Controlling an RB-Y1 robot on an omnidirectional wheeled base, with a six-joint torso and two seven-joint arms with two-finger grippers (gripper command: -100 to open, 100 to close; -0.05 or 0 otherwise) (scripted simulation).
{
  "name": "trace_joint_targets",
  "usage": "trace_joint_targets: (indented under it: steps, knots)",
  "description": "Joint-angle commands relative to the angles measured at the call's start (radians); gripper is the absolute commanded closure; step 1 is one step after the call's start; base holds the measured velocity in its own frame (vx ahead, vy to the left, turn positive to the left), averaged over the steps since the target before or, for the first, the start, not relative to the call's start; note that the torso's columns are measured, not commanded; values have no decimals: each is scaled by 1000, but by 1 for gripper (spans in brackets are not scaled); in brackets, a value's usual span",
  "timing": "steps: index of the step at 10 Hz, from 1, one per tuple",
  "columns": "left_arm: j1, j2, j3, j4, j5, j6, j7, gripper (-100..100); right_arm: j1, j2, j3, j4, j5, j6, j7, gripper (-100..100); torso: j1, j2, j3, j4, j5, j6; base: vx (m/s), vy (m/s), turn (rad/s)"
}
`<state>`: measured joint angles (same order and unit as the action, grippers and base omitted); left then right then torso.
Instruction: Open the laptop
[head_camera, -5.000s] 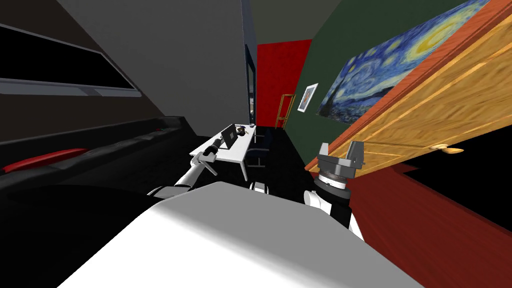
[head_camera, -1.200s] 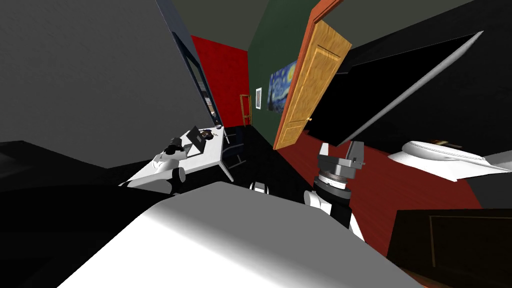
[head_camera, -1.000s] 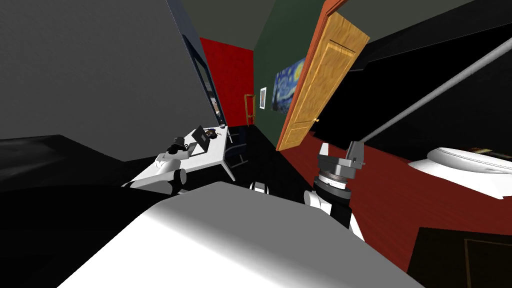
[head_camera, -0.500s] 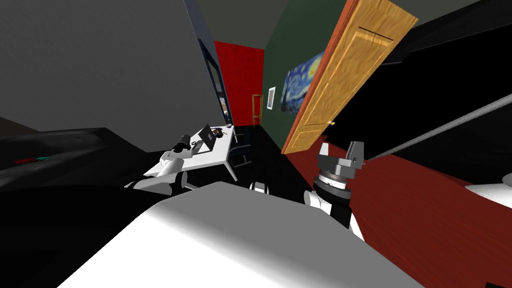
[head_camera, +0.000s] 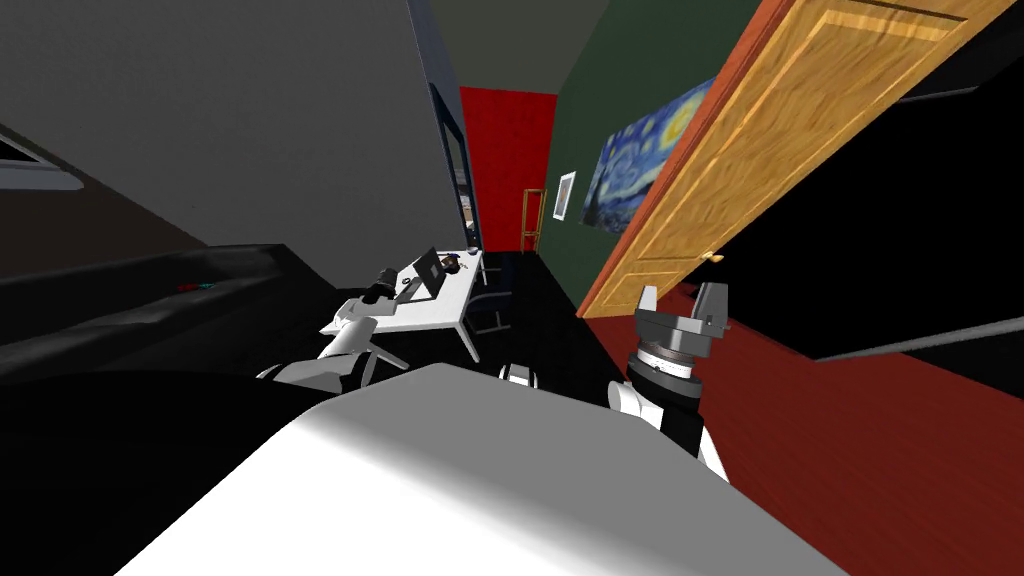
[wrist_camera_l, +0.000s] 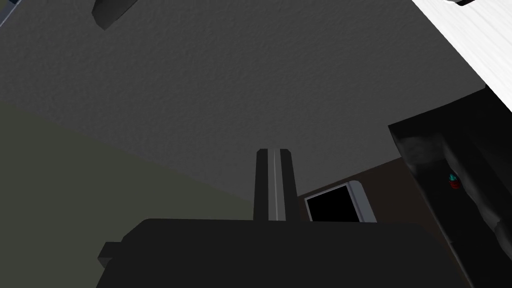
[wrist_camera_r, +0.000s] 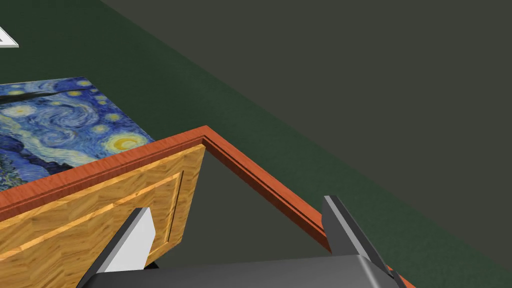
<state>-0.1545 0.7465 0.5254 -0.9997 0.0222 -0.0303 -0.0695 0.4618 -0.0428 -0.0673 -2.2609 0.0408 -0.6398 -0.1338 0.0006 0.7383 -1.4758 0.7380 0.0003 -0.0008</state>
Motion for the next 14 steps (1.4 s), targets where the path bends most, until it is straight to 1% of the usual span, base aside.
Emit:
trace_joint_targets:
  steps: [1, 2, 3, 4, 5, 6, 7, 8, 10, 12, 13, 14]
  knots:
    - [23, -23, -68, -98, 24, 19, 21, 100, 0, 0, 0, 0, 0, 0, 0, 0, -1, 1, 0, 0, 0, 2, 126, -40, 364]
    - [23, -23, -85, -105, 24, 19, 21, 100, 0, 0, 0, 0, 0, 0, 0, 0, -2, -1, 0, 0, 0, 0, 110, -38, 195]
    - [39, -35, -119, -156, 42, 32, 36, 100, 0, 0, 0, 0, 0, 0, 0, 0, -1, -1, -1, 0, -1, 2, 119, -36, 419]
    - [39, -35, -139, -163, 42, 32, 36, 100, 0, 0, 0, 0, 0, 0, 0, 0, 0, -1, -1, 0, 0, -1, 95, -36, 168]
    - [56, -48, -173, -210, 60, 46, 52, 100, 0, 0, 0, 0, 0, 0, 0, 0, 0, 0, 0, 0, 0, 3, 111, -30, 293]
    - [56, -48, -192, -222, 60, 46, 52, 100, 0, 0, 0, 0, 0, 0, 0, 0, 0, -1, 0, 0, 0, 0, 95, -35, 197]
    - [43, -49, -178, -198, 53, 41, 45, 100, 0, 0, 0, 0, 0, 0, 0, 0, 0, 0, 0, 0, 0, 2, 35, -15, 11]
    - [38, -51, -162, -193, 44, 37, 38, -100, -1, 0, 0, 0, 0, 0, 0, 0, 0, 3, 2, 1, 0, 1, 119, -91, 71]
    - [34, -53, -145, -188, 35, 34, 30, -100, 0, 0, 0, 0, 0, 0, 0, 0, -5, -3, -2, -1, -2, 1, 133, -151, 71]
    - [29, -55, -122, -181, 24, 30, 19, -100, 0, 0, 0, 0, 0, 0, 0, 0, -2, -2, -1, 0, -1, 1, 160, -149, 63]
    - [28, -54, -131, -175, 28, 27, 23, -100, 0, 0, 0, 0, 0, 0, 0, 0, 1, -2, -1, 0, 0, 1, 71, -61, 13]
    - [27, -54, -130, -174, 27, 26, 22, -100, 0, 0, 0, 0, 0, 0, 0, 0, 5, 4, 2, 1, 1, 1, 17, -15, -5]
